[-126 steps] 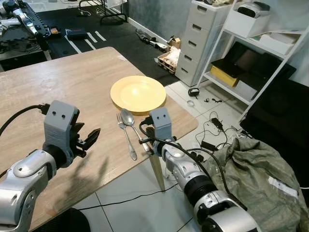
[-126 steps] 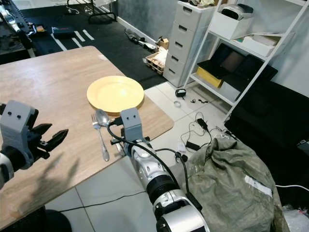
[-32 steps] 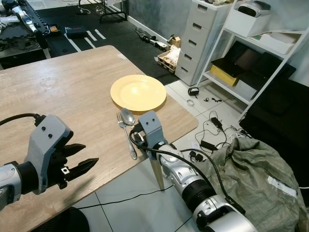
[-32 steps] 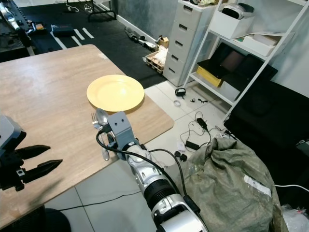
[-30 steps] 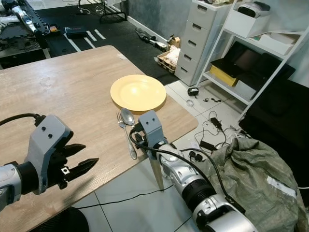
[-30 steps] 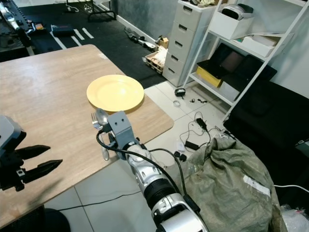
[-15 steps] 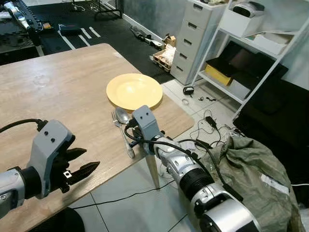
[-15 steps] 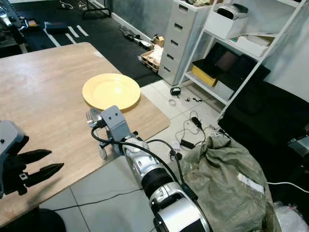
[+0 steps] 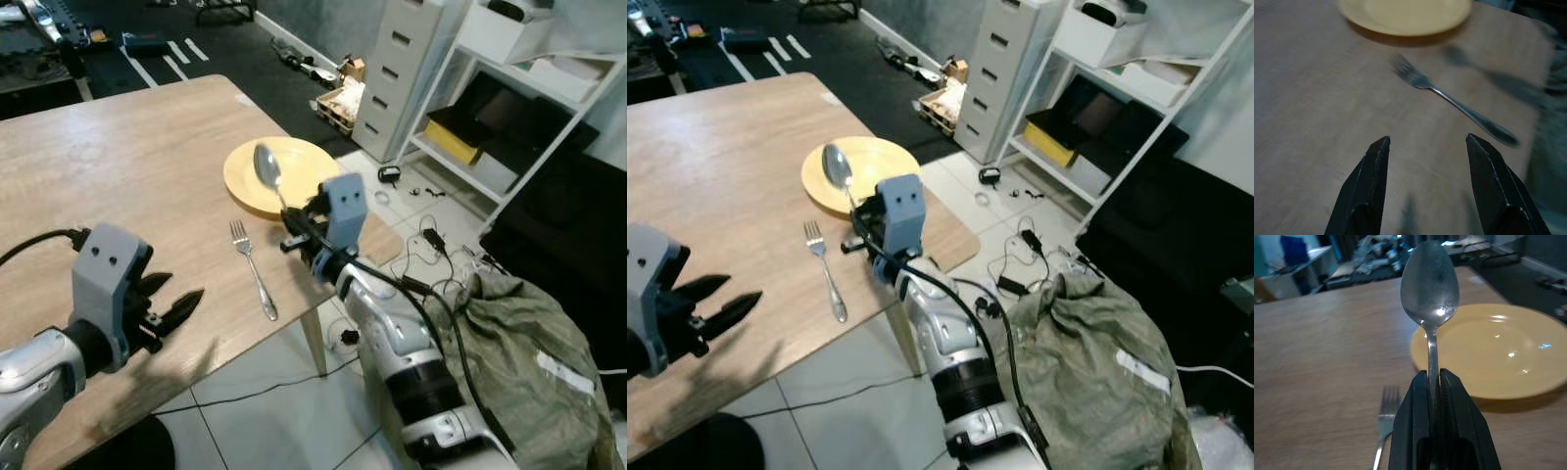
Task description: Setting the table
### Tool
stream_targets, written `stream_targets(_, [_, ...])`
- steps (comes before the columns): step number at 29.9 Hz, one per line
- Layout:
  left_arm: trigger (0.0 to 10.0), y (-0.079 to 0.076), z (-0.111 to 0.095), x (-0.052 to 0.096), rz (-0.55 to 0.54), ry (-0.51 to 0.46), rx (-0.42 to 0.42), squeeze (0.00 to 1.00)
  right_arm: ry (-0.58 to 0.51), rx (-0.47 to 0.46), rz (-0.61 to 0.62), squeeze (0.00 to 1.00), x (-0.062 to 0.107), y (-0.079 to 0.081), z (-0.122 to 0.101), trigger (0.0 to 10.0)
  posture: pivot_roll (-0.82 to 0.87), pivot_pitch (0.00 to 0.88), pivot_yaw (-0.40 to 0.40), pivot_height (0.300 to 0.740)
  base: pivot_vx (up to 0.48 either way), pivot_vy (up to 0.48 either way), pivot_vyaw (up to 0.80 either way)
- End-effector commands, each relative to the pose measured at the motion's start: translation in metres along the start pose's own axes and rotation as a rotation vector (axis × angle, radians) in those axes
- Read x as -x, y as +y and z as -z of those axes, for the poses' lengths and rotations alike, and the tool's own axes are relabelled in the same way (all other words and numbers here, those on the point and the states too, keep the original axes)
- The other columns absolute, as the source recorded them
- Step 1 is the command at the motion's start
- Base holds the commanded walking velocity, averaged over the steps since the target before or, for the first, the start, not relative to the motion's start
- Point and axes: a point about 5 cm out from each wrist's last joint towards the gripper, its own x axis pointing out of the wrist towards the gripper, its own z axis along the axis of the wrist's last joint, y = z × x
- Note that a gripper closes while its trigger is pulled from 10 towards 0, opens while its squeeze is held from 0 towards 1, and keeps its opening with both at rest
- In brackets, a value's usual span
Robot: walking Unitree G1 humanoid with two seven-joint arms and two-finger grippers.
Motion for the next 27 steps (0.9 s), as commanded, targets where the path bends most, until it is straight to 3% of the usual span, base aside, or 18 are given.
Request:
stream_targets(1, [10.0,-0.001,0.001,-0.008,-0.049,-0.011,-0.005,0.0,-0.022,-0.005,0.115,0.0,0.017,-0.016,-0.001,10.0,0.16,0.076,-0.009,0.74,0.0,0.0,0.0])
stream_targets(6, [10.0,-0.001,-0.008,-0.017,-0.108,-0.074,-0.015,0.0,-0.034,-0.009,0.246,0.0,0.042,-0.035,-0.001,10.0,0.14,0.073,-0.001,0.74,0.0,0.0,0.0])
stream_targets(8, [10.0,0.003,-0.017,-0.029,-0.213,-0.143,0.041,0.0,-0.024,0.008,0.382,0.0,0.073,-0.055,0.002,10.0,0.1,0.057,0.025,0.74,0.0,0.0,0.0])
stream_targets(9, [10.0,0.003,-0.017,-0.029,-0.213,-0.143,0.041,0.0,-0.024,0.008,0.382,0.0,0.073,-0.055,0.002,10.0,0.1,0.057,0.025,0.74,0.0,0.0,0.0])
stream_targets(11, [10.0,0.005,-0.016,-0.035,-0.251,-0.141,0.122,0.0,-0.017,0.022,0.427,0.0,0.086,-0.062,0.003,10.0,0.07,0.04,0.049,0.74,0.0,0.0,0.0])
stream_targets(13, [10.0,0.006,-0.016,-0.036,-0.261,-0.145,0.13,0.0,-0.016,0.022,0.436,0.0,0.087,-0.063,0.004,10.0,0.07,0.04,0.049,0.74,0.0,0.0,0.0])
stream_targets(17, [10.0,0.017,-0.009,-0.05,-0.437,-0.119,0.122,0.0,-0.005,0.034,0.531,0.0,0.103,-0.075,0.006,10.0,0.04,0.006,0.08,0.74,0.0,0.0,0.0])
stream_targets(27, [10.0,0.009,-0.007,-0.069,-0.427,-0.123,0.142,0.0,0.012,0.053,0.578,0.0,0.108,-0.08,0.006,10.0,0.0,0.0,0.08,0.74,0.0,0.0,0.0])
